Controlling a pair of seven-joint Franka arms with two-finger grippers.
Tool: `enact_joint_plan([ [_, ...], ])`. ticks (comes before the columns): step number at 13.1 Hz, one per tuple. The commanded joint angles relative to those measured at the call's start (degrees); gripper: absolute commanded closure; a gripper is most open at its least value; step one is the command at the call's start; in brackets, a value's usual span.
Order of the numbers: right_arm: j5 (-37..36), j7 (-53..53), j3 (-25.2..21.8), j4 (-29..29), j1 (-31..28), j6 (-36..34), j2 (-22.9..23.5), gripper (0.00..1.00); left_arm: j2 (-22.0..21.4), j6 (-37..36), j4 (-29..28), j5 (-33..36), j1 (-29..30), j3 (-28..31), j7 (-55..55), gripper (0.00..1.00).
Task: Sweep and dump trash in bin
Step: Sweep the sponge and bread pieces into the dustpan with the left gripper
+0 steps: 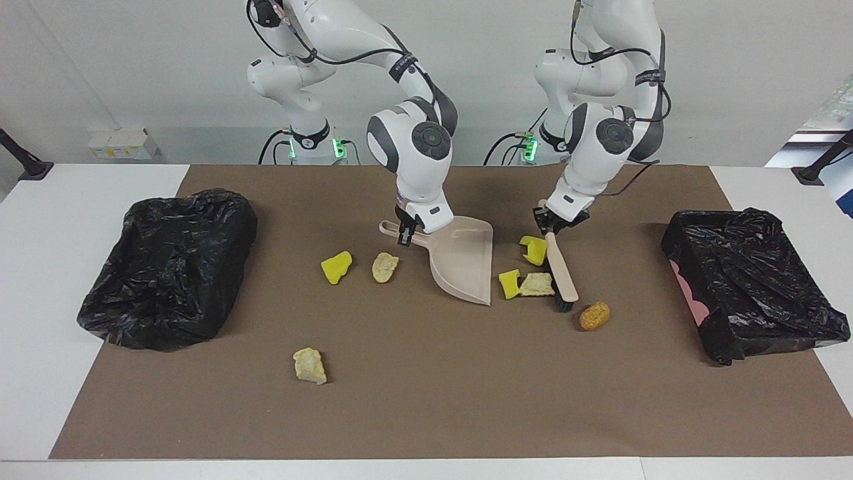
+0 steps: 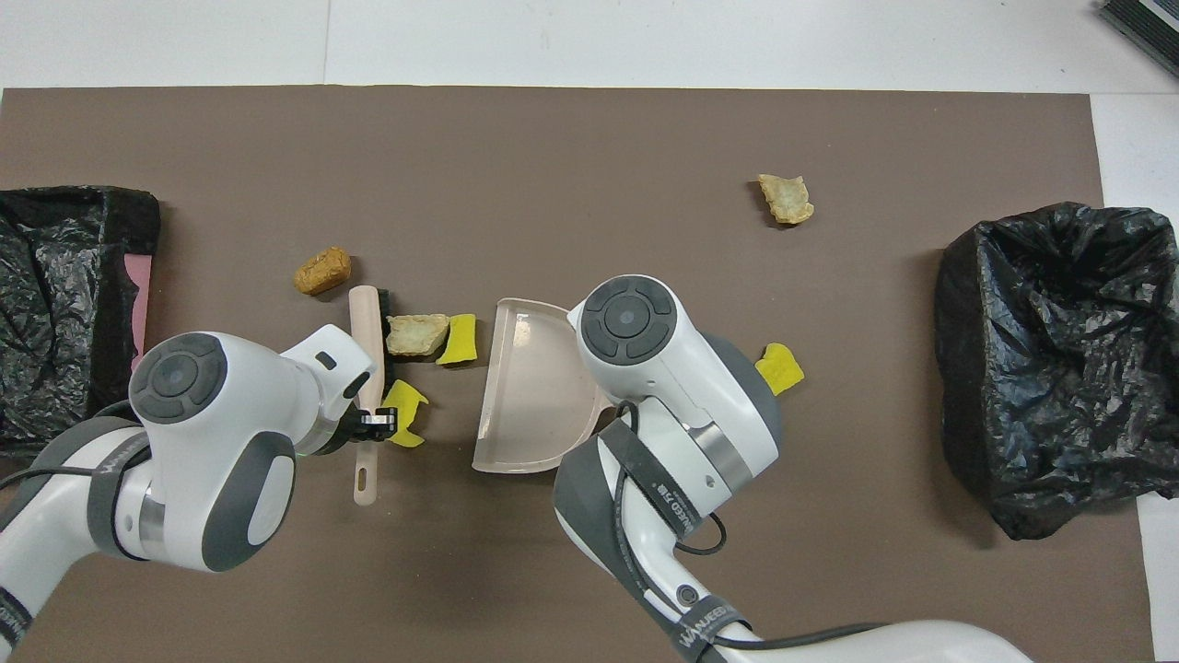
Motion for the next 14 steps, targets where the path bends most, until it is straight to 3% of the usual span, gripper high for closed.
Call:
enact_joint_plan([
  [1,-0.91,-1.37,0.14,-1.62,0.02,1.69,-1.26,1.00,0.70,0.12,1.38,-1.80,-4.44,0.70,-0.10,1.00],
  [6,-0.91,-1.11,0.14,-1.54,0.02,1.95,-0.99,1.00,0.61,-0.84,3.74,-2.24,-14.03,0.79,-0.54,1.00],
  [10,-0.91,-1.11,0.14,-1.54,-0.07,1.43,-1.08,1.00,-0.09,-3.38,6.39,-2.24,-14.04,0.96,-4.13,1.00],
  [14,-0.91,-1.11,0.14,-1.54,-0.16,1.69,-1.08,1.00,-2.55,-12.25,5.60,0.64,-10.80,1.49,-13.96,1.00],
])
